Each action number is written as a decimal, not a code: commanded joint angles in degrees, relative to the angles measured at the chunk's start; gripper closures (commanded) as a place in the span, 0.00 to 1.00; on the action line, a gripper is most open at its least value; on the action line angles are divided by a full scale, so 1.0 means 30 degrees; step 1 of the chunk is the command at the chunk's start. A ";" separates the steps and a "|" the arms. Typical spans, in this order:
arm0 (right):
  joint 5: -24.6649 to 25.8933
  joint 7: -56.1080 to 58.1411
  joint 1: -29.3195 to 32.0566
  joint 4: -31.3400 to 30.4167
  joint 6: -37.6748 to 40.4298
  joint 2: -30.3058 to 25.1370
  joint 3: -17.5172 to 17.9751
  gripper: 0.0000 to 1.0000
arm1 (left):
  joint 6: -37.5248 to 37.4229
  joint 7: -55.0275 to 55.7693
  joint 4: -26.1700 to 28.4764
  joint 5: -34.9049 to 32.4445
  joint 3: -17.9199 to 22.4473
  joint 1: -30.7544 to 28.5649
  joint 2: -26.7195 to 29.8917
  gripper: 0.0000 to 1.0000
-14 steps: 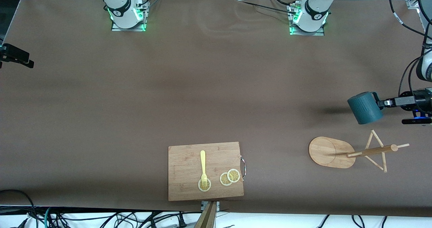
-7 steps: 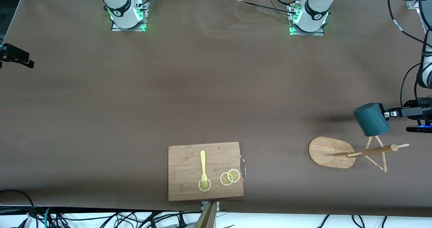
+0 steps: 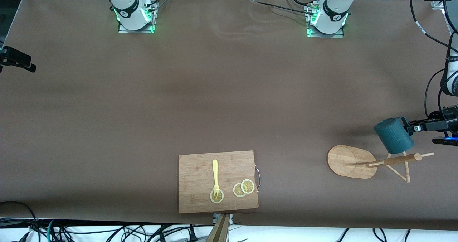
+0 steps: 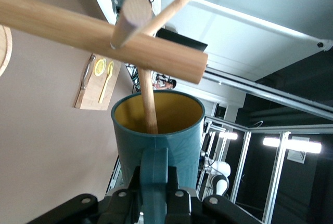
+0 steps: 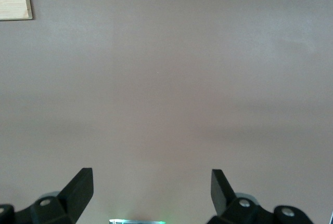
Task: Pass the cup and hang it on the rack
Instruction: 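Lower the mug onto a rack peg with the left gripper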
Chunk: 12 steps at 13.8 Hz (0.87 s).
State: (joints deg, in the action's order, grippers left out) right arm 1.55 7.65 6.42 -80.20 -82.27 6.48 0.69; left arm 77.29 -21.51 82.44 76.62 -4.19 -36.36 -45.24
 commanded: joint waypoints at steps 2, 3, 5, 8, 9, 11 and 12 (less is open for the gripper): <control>-0.0195 0.0263 0.0029 -0.0190 -0.0175 -0.0109 -0.0053 0.00 | 0.0105 0.0579 -0.1755 0.0709 0.0021 0.0225 -0.1322 1.00; -0.0166 0.0263 0.0029 -0.0190 -0.0175 -0.0109 -0.0053 0.00 | 0.0105 0.0608 -0.1932 0.0709 0.0021 0.0225 -0.1557 1.00; -0.0195 0.0263 0.0029 -0.0190 -0.0175 -0.0109 -0.0053 0.00 | 0.0397 0.0579 -0.2051 0.0767 0.0021 0.0225 -0.1938 1.00; -0.0429 0.0263 0.0029 -0.0190 -0.0175 -0.0109 -0.0082 0.00 | 0.0427 0.0608 -0.2401 0.0768 0.0021 0.0196 -0.2261 1.00; -0.0429 0.0263 0.0058 -0.0190 -0.0175 -0.0109 -0.0082 0.00 | 0.0428 0.0695 -0.2519 0.0942 0.0021 0.0109 -0.2611 1.00; -0.0400 0.0263 0.0058 -0.0190 -0.0204 -0.0109 -0.0082 0.00 | 0.0457 0.0667 -0.3017 0.1325 0.0050 0.0049 -0.3053 1.00; -0.0400 0.0263 0.0029 -0.0190 -0.0204 -0.0109 -0.0082 0.00 | 0.0457 0.0667 -0.3018 0.1325 0.0050 0.0020 -0.3025 1.00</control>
State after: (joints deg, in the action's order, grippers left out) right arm 1.19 7.65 6.43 -80.21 -82.35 6.52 0.67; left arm 78.59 -21.02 77.10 78.15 -4.14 -36.08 -52.05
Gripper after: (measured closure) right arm 0.000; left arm 0.789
